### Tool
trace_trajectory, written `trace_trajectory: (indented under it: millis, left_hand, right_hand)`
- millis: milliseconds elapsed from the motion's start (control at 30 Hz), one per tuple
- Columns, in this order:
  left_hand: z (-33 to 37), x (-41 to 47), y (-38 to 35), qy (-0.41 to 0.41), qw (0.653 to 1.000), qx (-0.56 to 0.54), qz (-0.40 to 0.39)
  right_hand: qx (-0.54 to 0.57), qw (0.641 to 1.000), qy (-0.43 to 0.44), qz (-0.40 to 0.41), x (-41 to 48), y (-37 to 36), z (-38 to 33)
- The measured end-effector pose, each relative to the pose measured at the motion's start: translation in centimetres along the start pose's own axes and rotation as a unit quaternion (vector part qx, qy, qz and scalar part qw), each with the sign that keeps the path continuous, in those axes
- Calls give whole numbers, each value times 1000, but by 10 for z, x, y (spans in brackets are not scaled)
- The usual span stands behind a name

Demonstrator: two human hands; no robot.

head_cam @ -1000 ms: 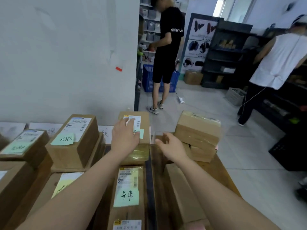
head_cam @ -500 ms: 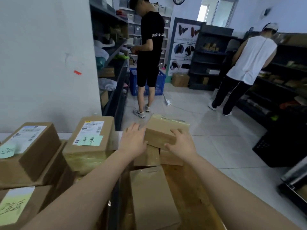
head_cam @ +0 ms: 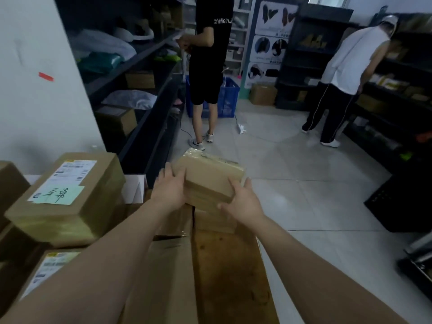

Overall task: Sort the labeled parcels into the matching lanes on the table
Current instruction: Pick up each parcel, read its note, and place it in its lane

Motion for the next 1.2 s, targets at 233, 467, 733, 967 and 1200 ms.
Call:
trace_trajectory:
  millis: [233, 467, 733, 967, 1200]
  left_hand:
    - [-7, 3, 1, 38, 990, -124, 50]
    - [-18, -16, 19, 18, 961, -261, 90]
    - [-59, -54, 17, 106, 881, -460, -5]
    - [-94, -97, 13, 150, 866, -469, -90]
    - [-103, -129, 27, 113, 798, -589, -67]
  right_hand:
    - [198, 977, 17, 75, 0, 8, 17]
    - [436, 888, 19, 144, 2, 45, 2]
    - [429, 894, 128, -17, -26, 58, -60]
    - [319, 940, 119, -13, -44, 34, -89]
    - [313, 949, 22, -13, -58, 13, -90]
Point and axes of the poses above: each hand's wrist, its own x-axis towards the middle knuckle, its own y-axis out of the back of the hand, z = x × y, the point moved 7 cm from there along x, towards the middle knuckle, and after that the axes turned 2 degrees about -z, right-handed, at the moved point
